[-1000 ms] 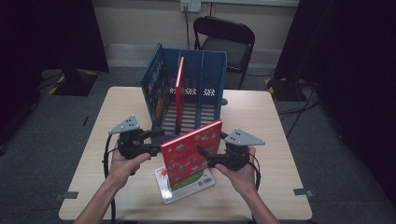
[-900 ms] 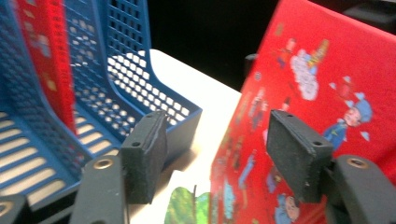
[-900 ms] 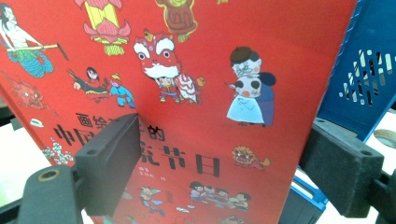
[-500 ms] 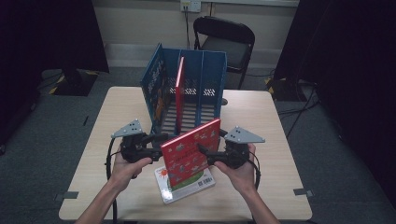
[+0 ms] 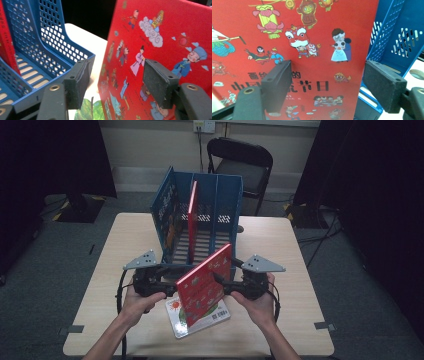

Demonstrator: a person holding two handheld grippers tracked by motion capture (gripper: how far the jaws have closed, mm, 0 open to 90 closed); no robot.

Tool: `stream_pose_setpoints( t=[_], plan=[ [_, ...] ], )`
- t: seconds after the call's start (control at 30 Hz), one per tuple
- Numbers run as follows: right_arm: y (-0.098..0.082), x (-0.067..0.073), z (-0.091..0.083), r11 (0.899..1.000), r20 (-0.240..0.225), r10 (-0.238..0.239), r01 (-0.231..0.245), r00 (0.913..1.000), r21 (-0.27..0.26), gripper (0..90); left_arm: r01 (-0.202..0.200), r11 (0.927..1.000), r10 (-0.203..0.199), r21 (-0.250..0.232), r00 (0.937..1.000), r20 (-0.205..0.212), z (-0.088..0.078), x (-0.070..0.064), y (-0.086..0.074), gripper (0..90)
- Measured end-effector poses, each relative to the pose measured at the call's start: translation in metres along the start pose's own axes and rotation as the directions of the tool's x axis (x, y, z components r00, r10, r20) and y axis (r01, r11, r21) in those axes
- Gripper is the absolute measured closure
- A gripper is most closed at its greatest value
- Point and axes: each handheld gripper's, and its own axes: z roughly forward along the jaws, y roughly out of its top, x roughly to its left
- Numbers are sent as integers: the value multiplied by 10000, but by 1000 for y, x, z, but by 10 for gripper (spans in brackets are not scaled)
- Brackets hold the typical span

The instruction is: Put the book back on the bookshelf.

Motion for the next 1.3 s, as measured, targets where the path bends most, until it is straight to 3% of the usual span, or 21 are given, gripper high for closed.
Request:
stream_pose_setpoints(
  t=[0.47, 0.7, 1.07, 1.3],
  plan=[
    [2, 3, 8, 10000, -291, -14, 15, 9996, 24, 294, -197, 9998, 197, 13, 9998, 91, 5, -5, -1, 345],
    [2, 5, 9, 9999, -322, -74, 77, 9995, 90, 297, -162, 9999, 161, -49, 9999, -57, 7, -5, 0, 338],
    [-1, 10, 12, 9996, -599, -208, 219, 9980, 172, 303, -408, 9990, 405, 154, 9990, 204, 15, -10, 0, 305],
    [0, 7, 8, 9995, -588, -224, 236, 9980, 198, 309, -447, 9990, 445, 34, 9980, 443, 22, -13, 0, 322]
  ],
)
